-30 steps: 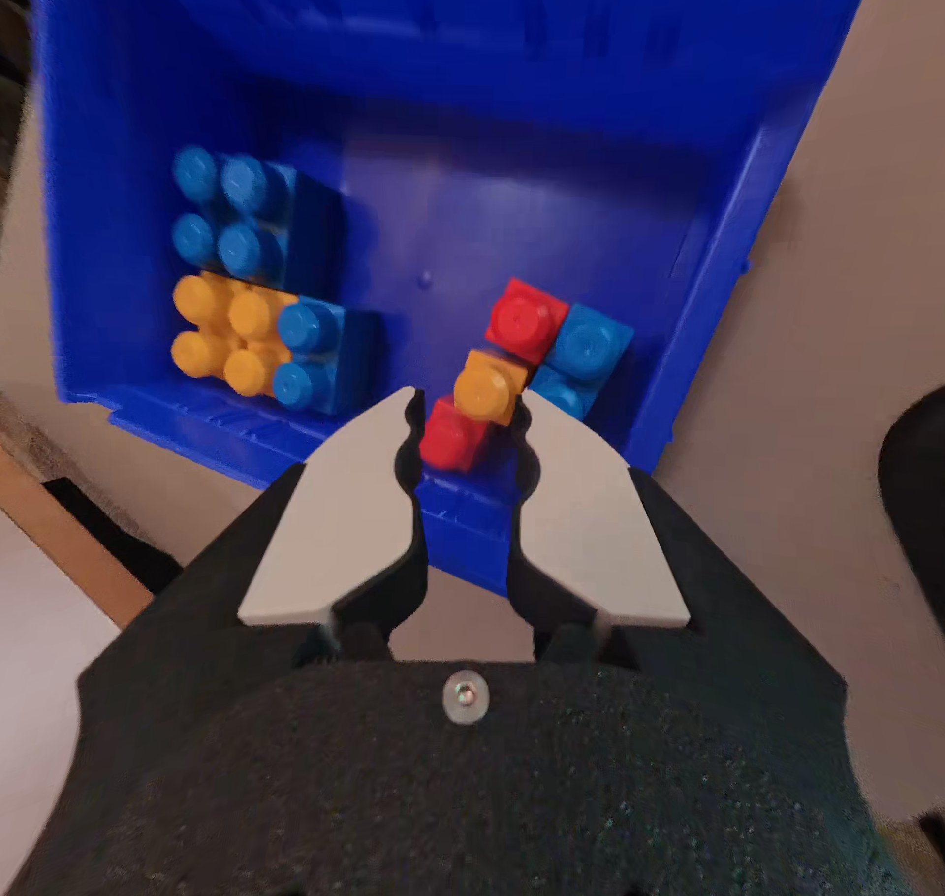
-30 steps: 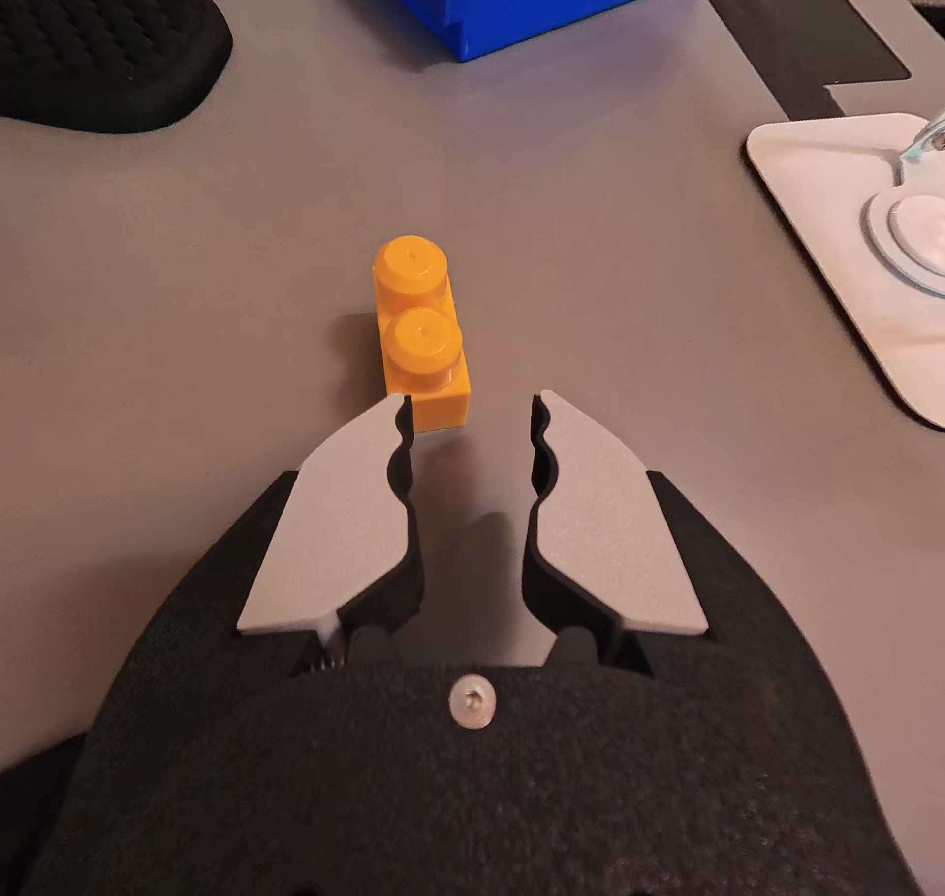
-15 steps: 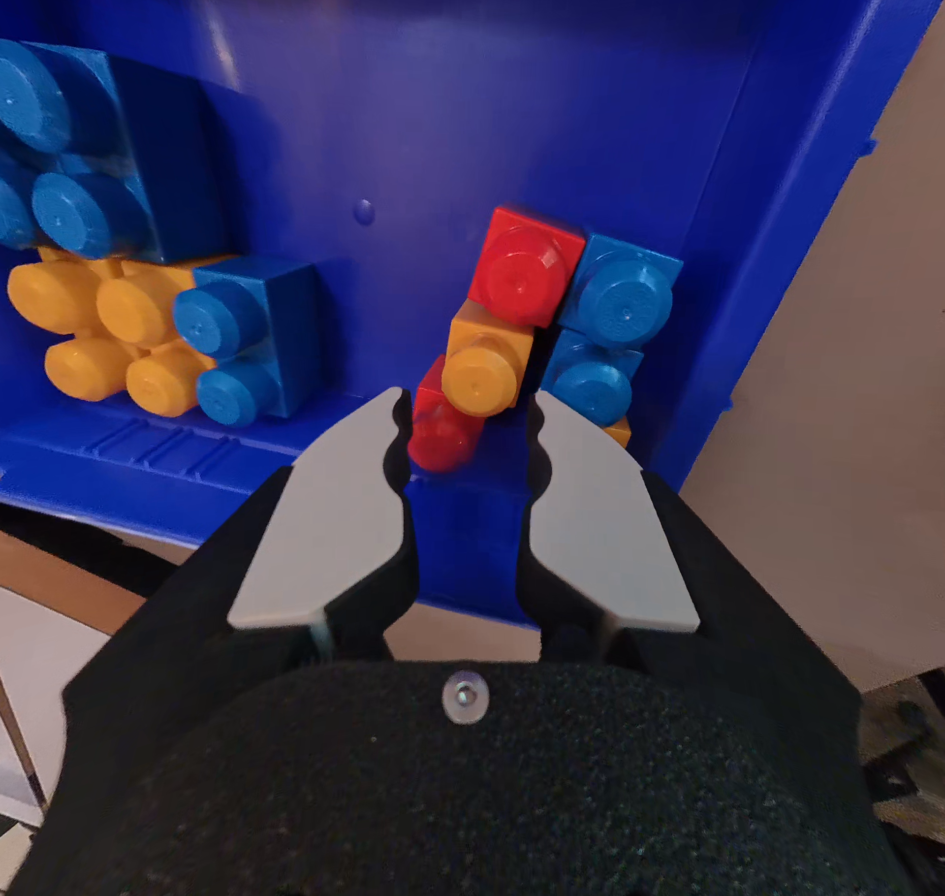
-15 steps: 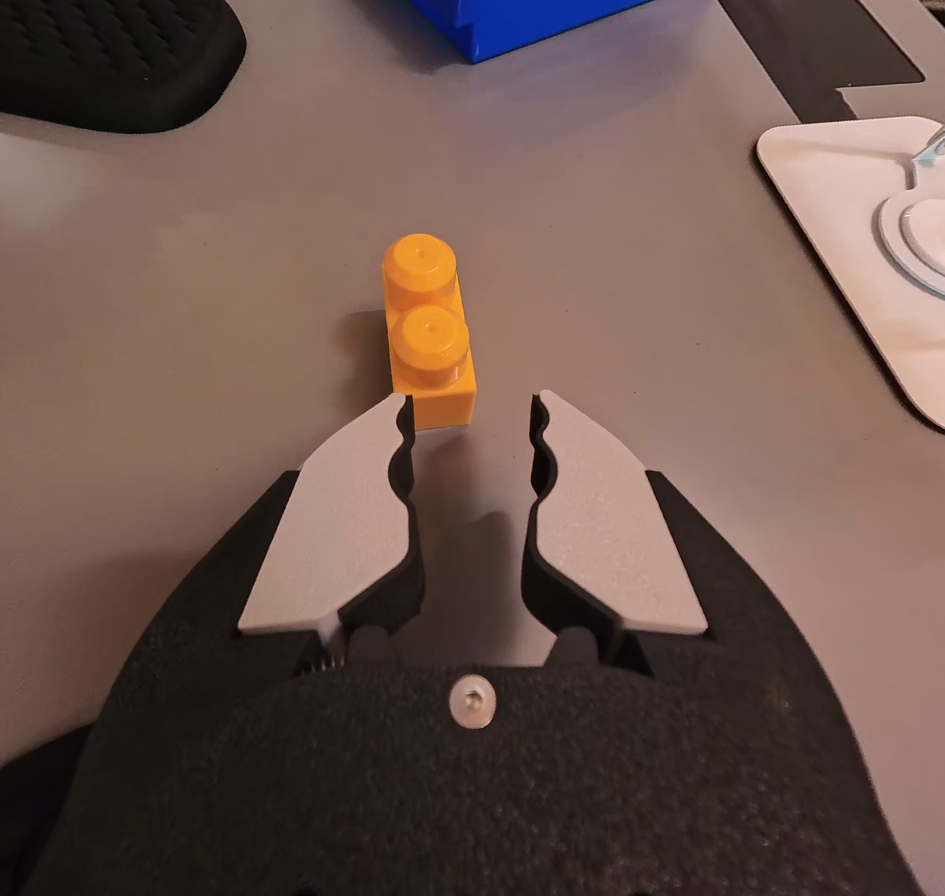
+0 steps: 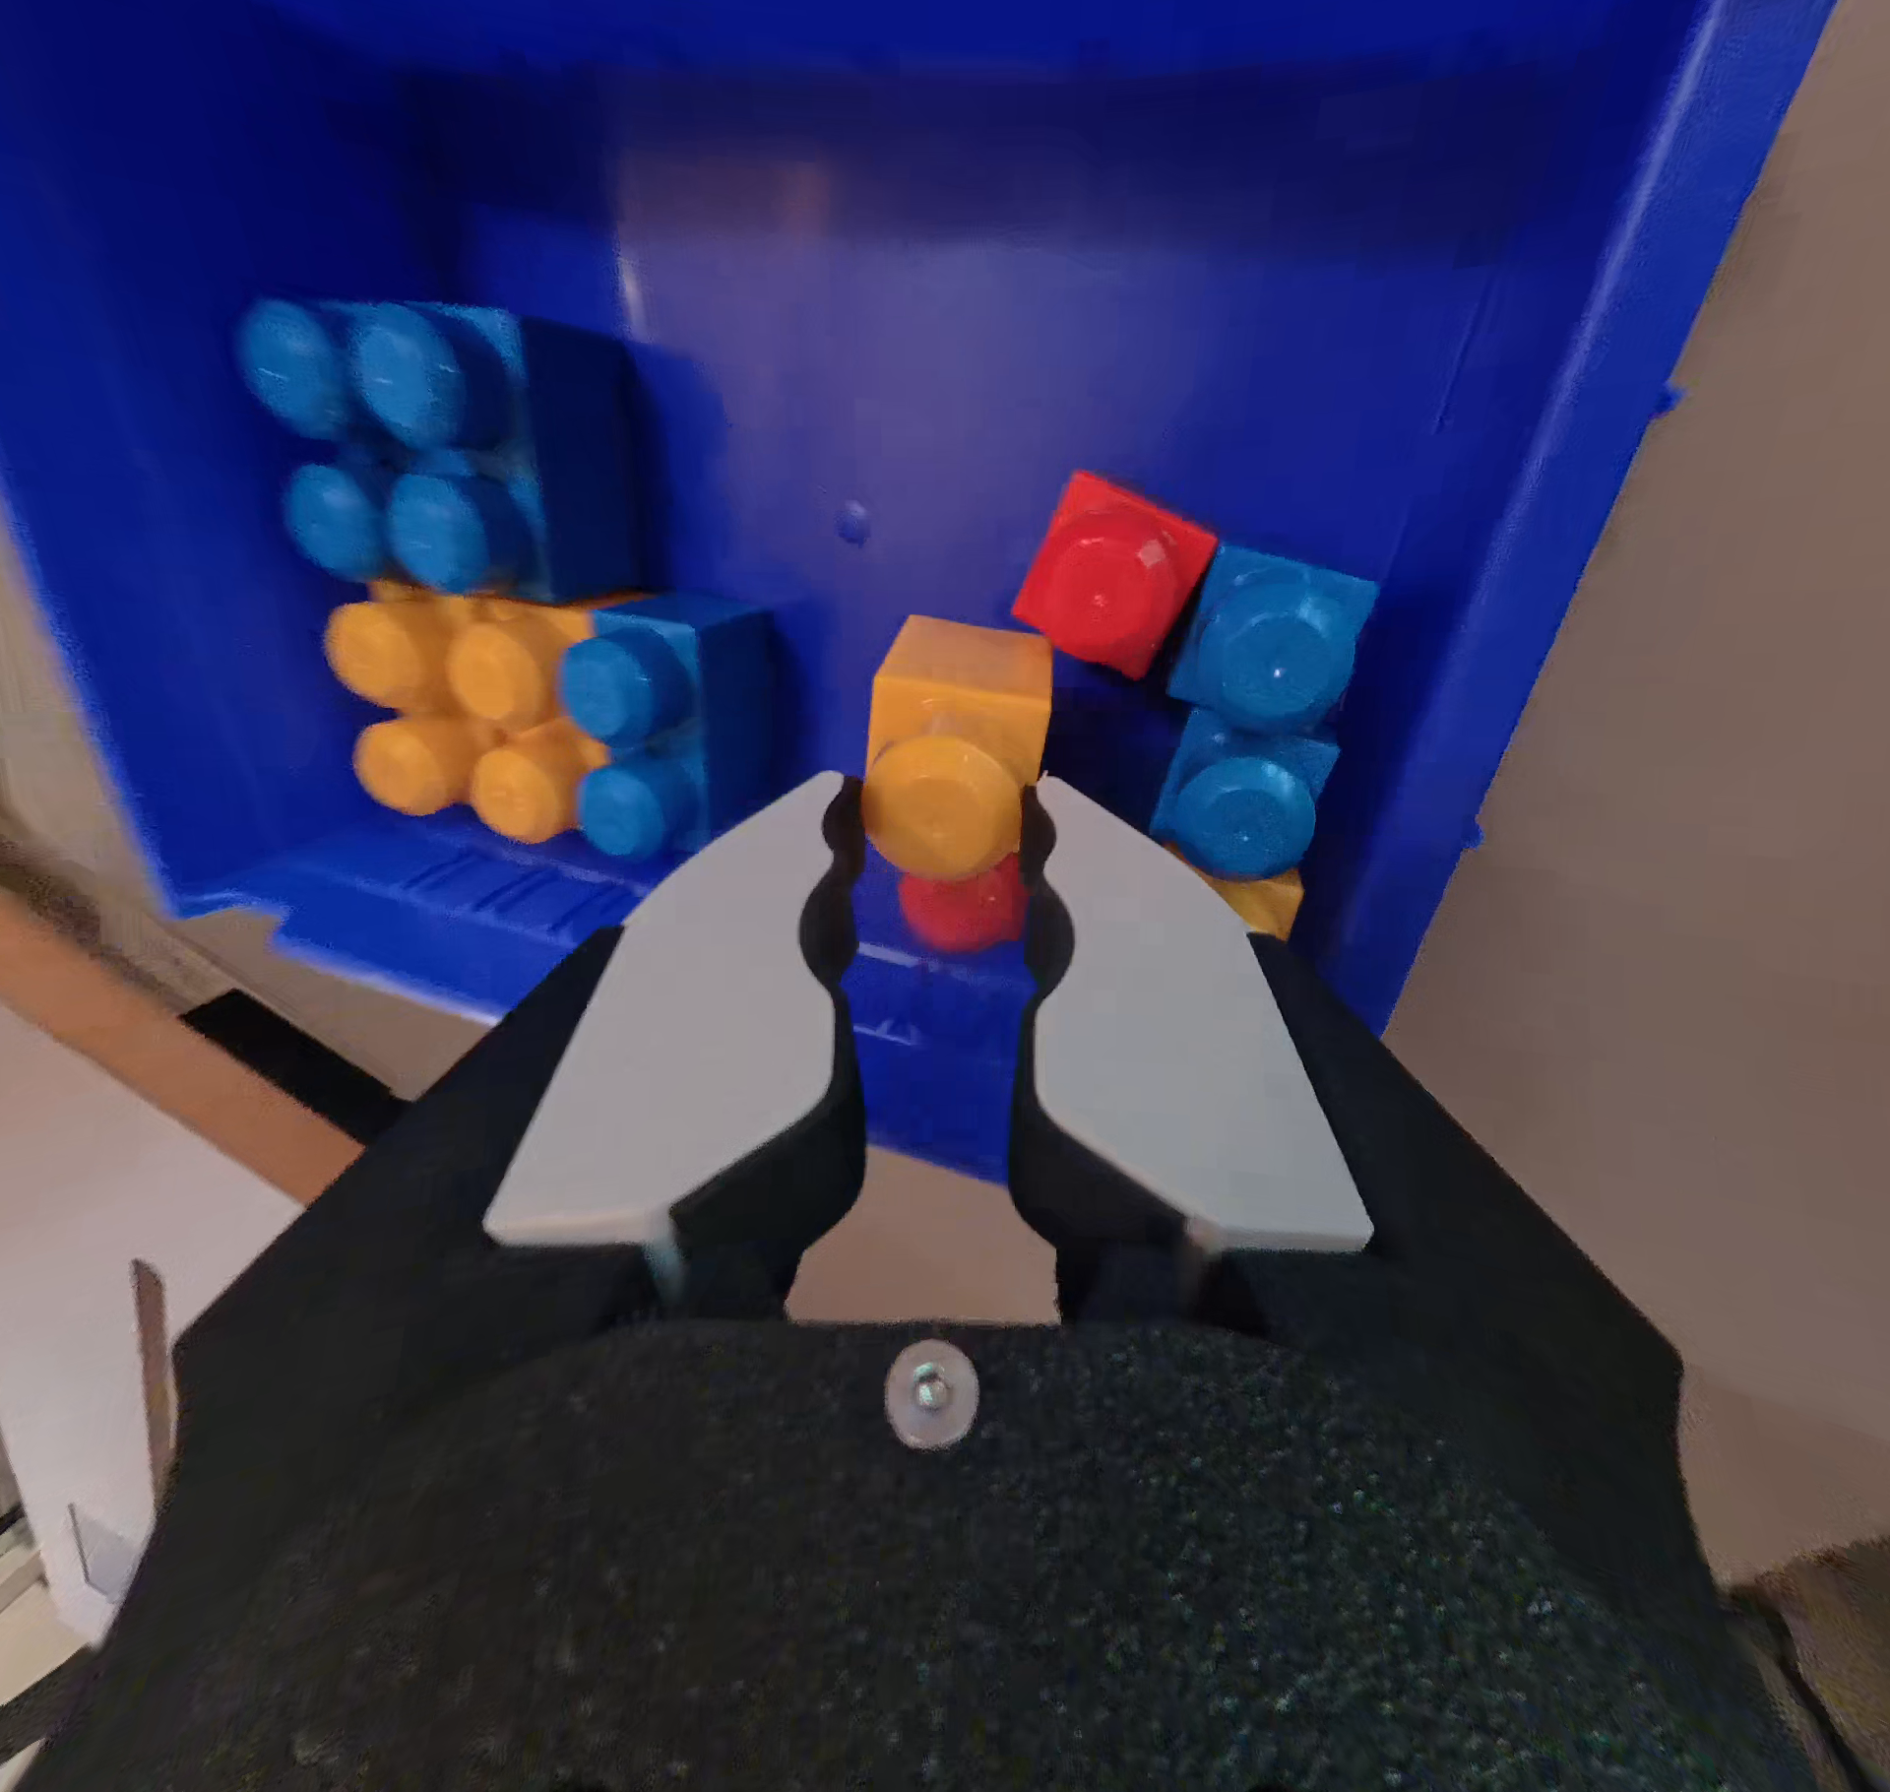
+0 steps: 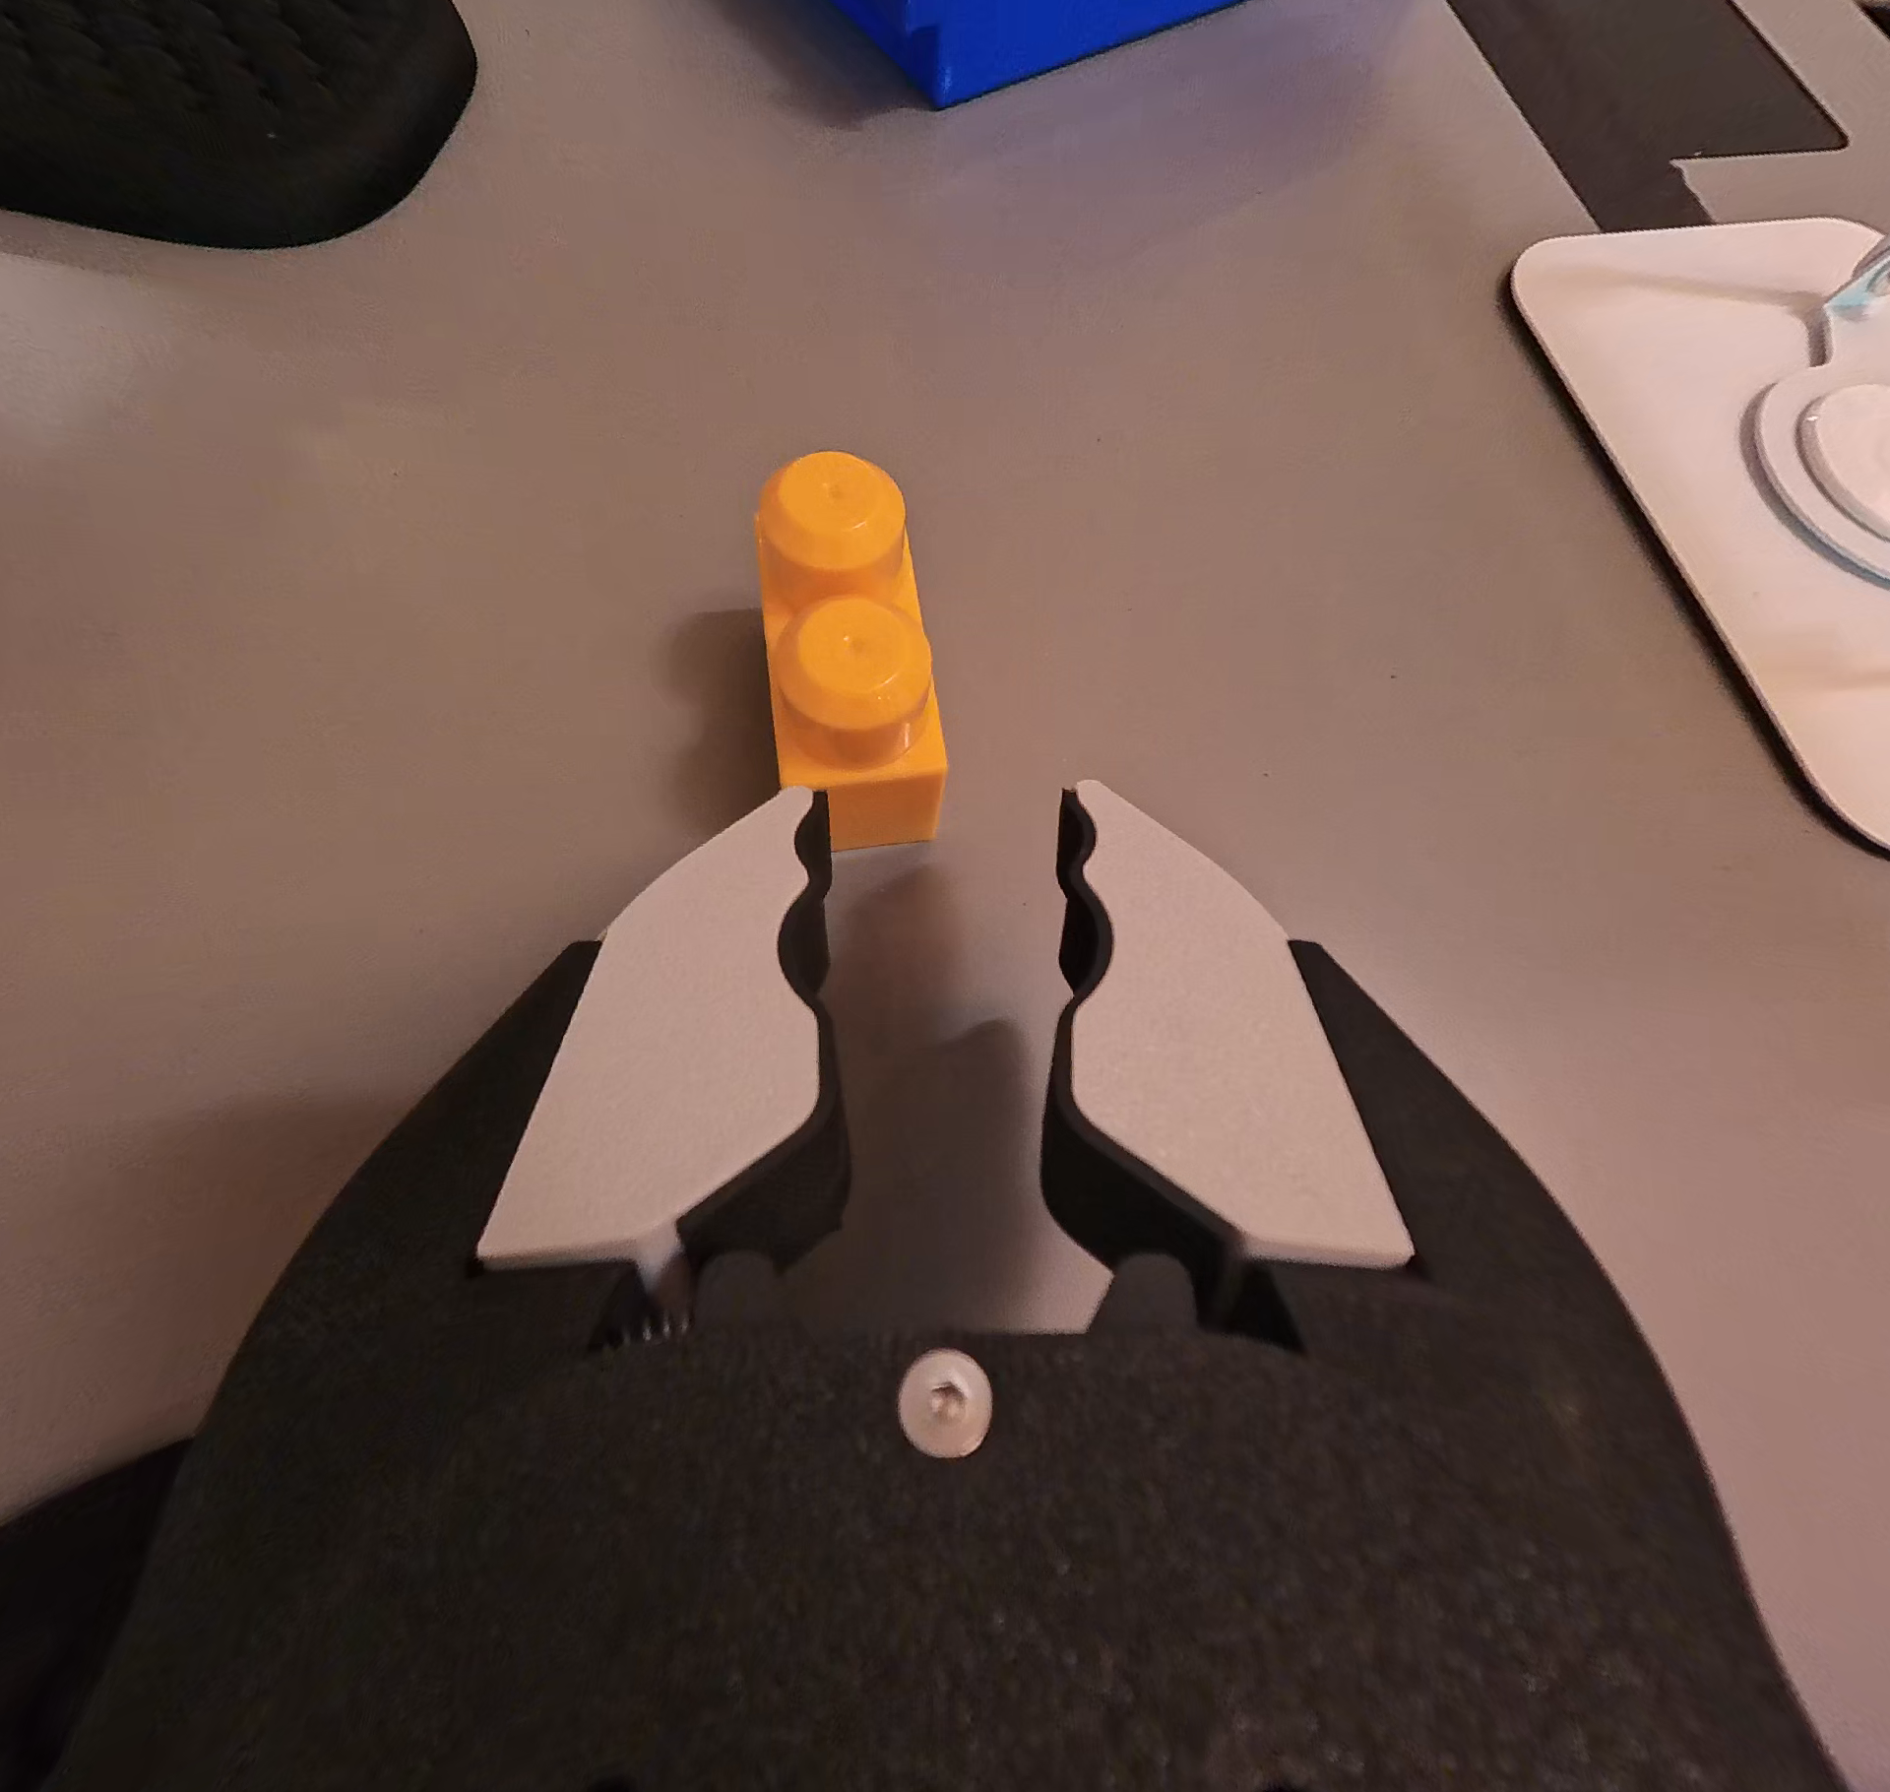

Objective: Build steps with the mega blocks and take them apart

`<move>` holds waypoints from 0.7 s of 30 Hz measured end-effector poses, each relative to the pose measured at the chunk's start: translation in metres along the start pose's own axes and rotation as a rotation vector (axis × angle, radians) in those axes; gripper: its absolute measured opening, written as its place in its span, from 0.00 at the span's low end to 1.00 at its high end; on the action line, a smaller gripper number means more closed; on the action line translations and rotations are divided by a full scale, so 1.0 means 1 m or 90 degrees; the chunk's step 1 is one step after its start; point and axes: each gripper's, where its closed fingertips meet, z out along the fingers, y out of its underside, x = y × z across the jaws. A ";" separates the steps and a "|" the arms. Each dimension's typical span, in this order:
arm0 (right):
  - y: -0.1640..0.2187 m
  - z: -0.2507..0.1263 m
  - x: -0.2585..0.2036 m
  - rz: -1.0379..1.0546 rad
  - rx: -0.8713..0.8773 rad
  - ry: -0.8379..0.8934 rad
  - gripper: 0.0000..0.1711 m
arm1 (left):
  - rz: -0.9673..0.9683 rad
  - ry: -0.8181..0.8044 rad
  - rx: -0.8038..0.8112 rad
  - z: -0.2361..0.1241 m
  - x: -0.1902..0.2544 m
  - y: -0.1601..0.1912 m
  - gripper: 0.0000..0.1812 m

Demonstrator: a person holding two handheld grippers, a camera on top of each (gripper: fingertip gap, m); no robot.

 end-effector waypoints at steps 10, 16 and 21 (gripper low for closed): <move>0.001 0.002 -0.006 -0.001 -0.009 -0.017 0.26 | 0.010 -0.114 0.296 -0.099 0.014 -0.092 0.17; 0.005 0.011 -0.012 -0.007 -0.029 -0.027 0.29 | 0.025 -0.070 0.477 -0.130 0.069 -0.153 0.16; 0.008 0.024 -0.020 -0.022 -0.047 -0.031 0.30 | 0.019 0.008 0.596 -0.132 0.122 -0.189 0.16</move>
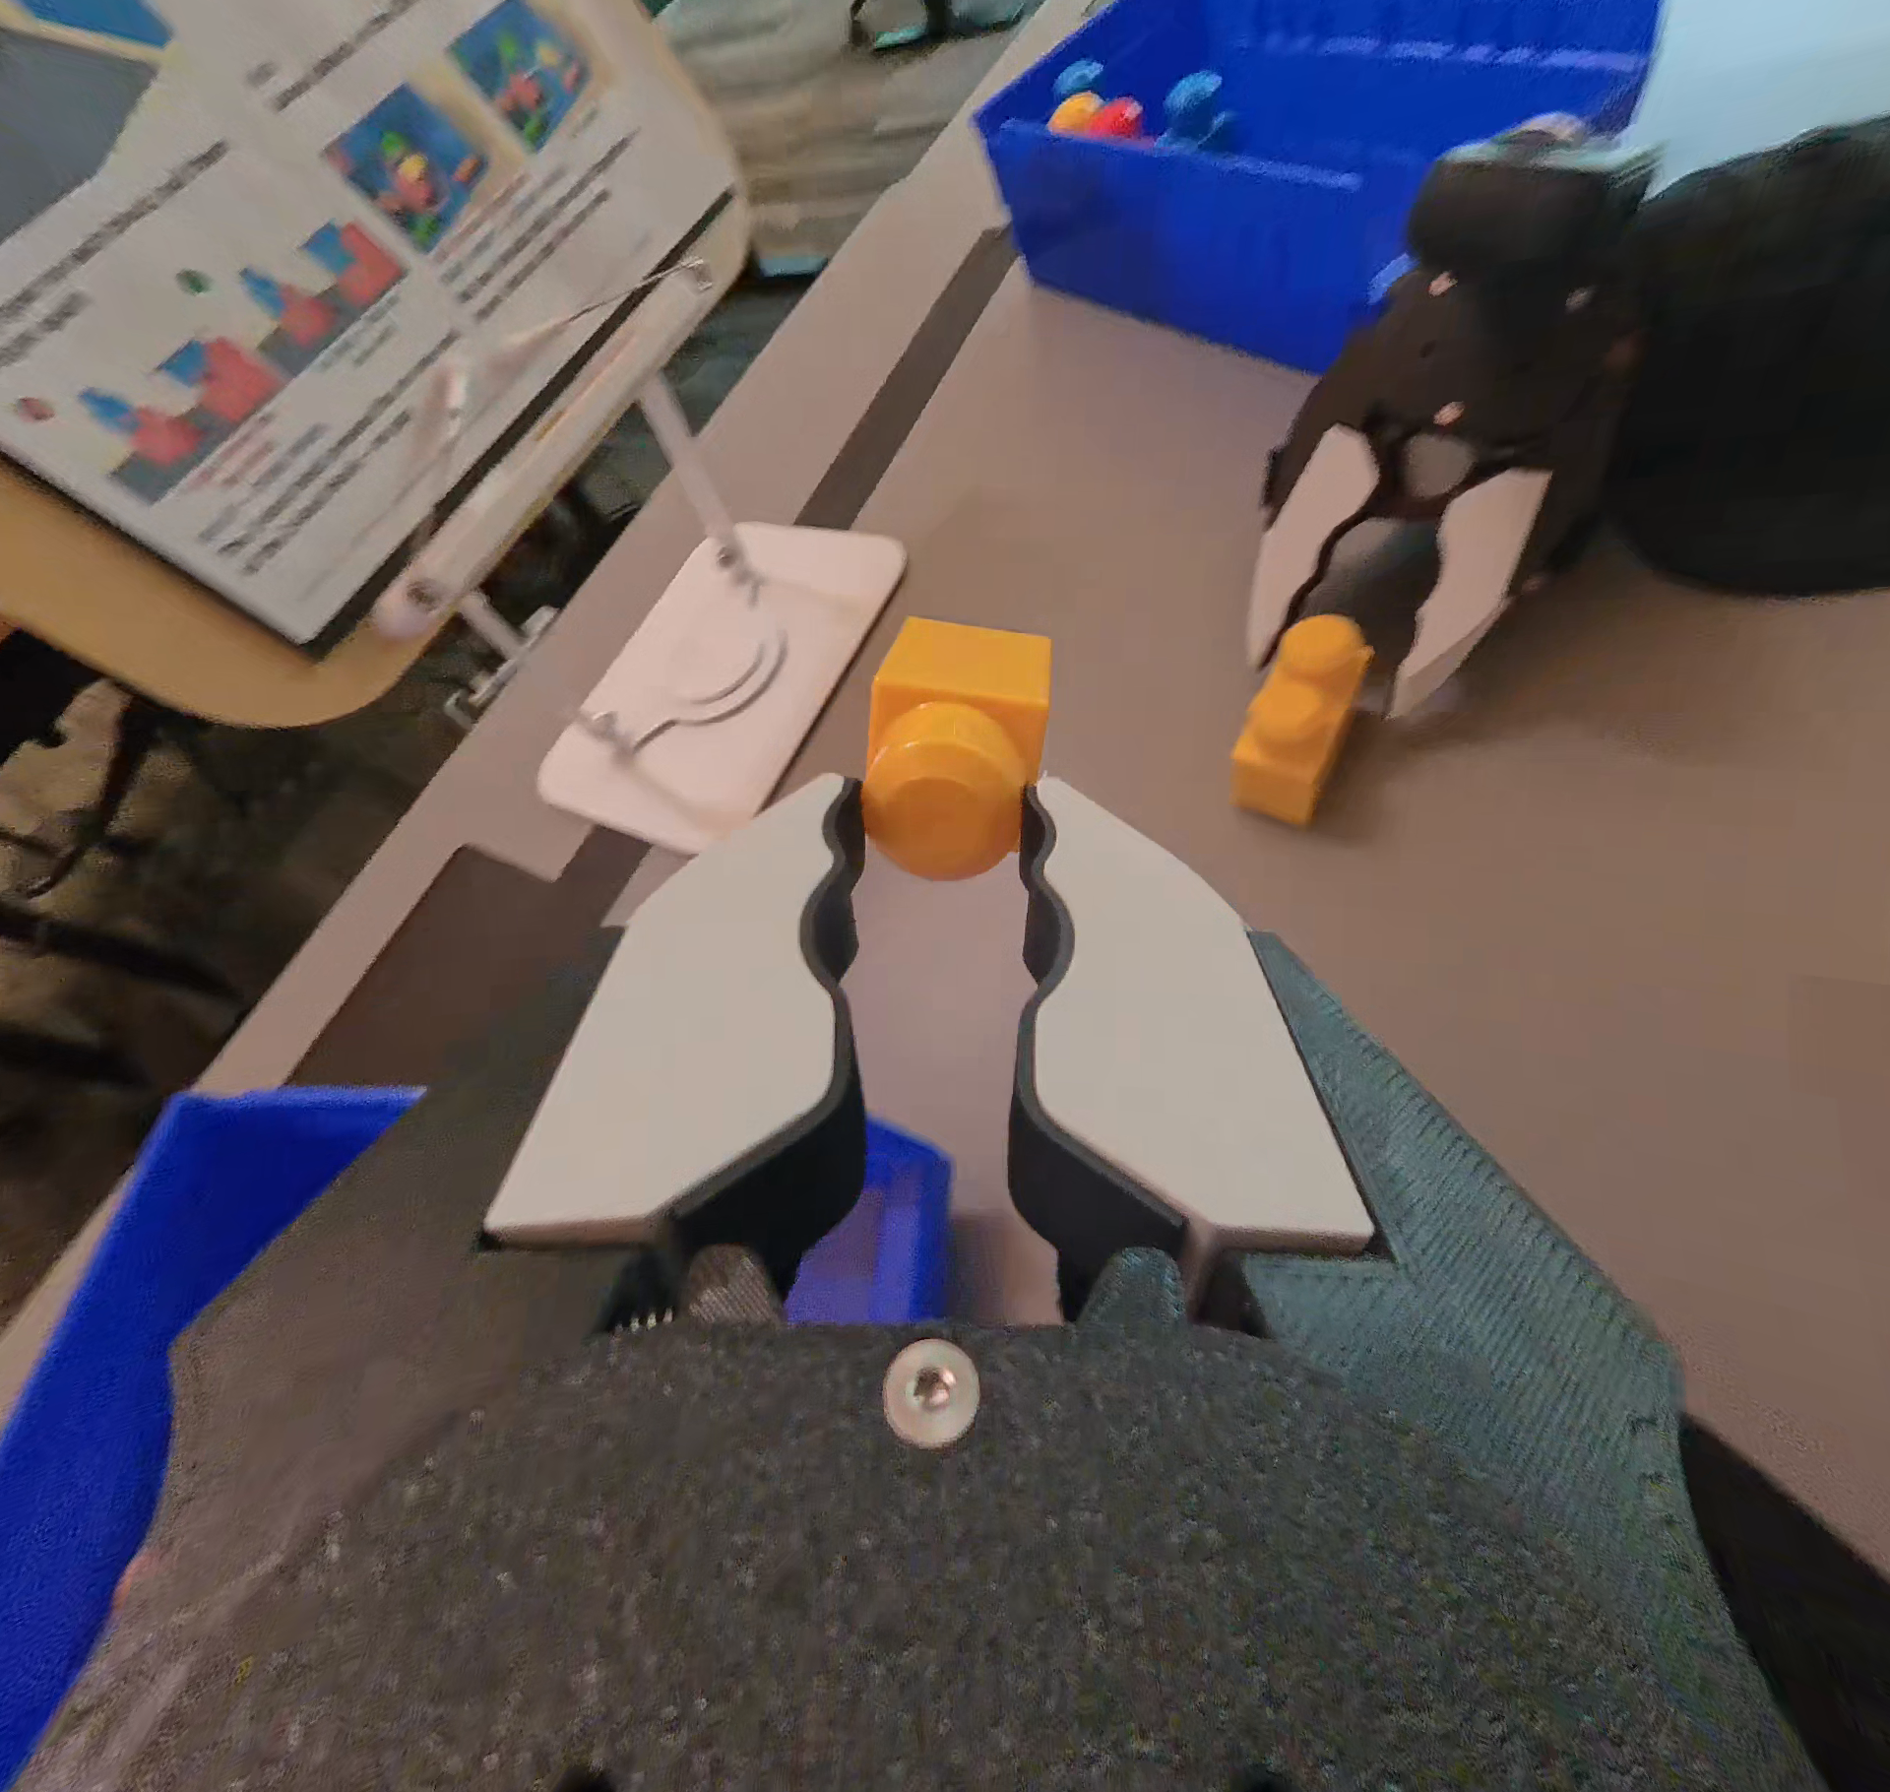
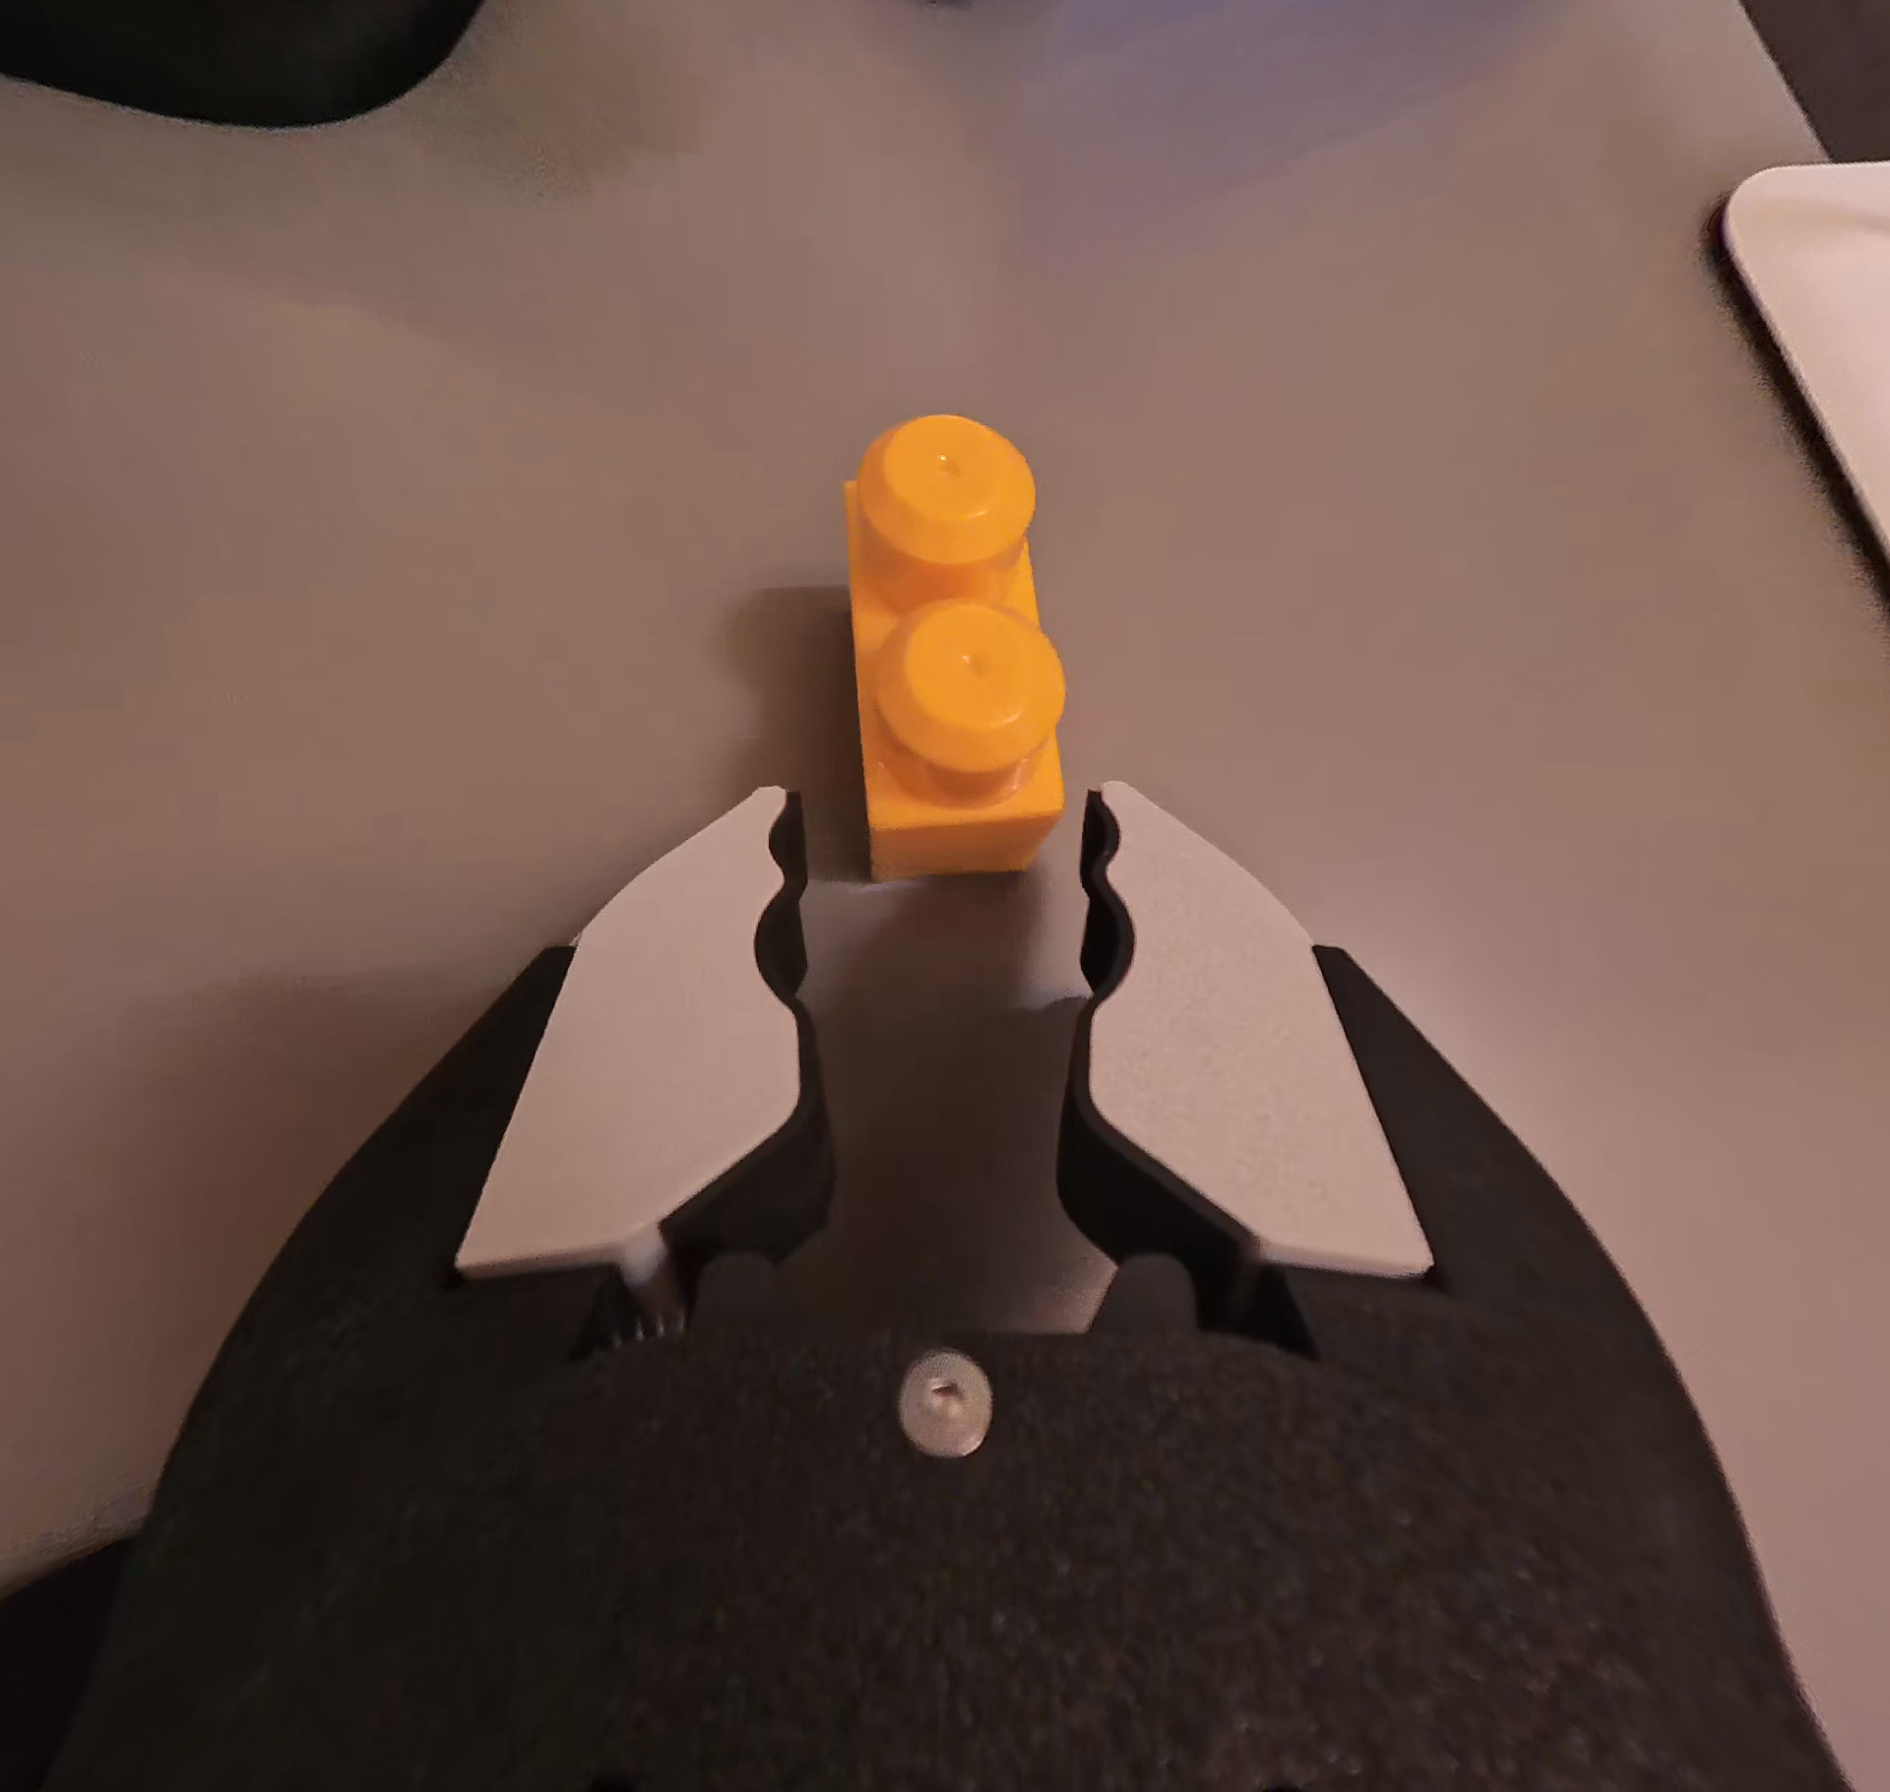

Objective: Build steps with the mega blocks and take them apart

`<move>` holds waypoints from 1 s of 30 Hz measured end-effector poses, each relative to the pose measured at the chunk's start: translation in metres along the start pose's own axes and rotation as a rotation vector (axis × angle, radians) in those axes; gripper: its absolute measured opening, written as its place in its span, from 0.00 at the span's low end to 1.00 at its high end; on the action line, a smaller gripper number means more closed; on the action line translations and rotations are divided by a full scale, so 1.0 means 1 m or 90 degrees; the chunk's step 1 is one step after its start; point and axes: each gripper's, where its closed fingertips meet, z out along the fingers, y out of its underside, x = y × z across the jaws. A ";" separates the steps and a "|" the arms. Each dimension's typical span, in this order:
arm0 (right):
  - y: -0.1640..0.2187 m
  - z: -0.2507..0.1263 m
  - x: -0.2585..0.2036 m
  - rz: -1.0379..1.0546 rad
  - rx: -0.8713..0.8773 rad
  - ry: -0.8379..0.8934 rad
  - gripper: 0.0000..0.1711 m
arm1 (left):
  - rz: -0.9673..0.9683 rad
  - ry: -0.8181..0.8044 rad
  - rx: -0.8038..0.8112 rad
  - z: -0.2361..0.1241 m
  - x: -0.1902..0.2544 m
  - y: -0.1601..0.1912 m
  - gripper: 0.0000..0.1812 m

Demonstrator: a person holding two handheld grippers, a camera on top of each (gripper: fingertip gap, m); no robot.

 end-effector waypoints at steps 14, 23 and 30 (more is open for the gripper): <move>-0.001 0.008 0.000 -0.020 -0.007 0.022 0.22 | -0.079 0.165 0.070 0.072 0.086 0.006 0.16; -0.003 0.006 -0.006 -0.027 -0.008 0.002 0.22 | 0.011 0.200 -0.073 0.082 0.107 0.028 0.16; -0.005 -0.003 -0.003 -0.066 -0.023 0.031 0.21 | 0.050 0.190 -0.105 0.084 0.107 0.023 0.16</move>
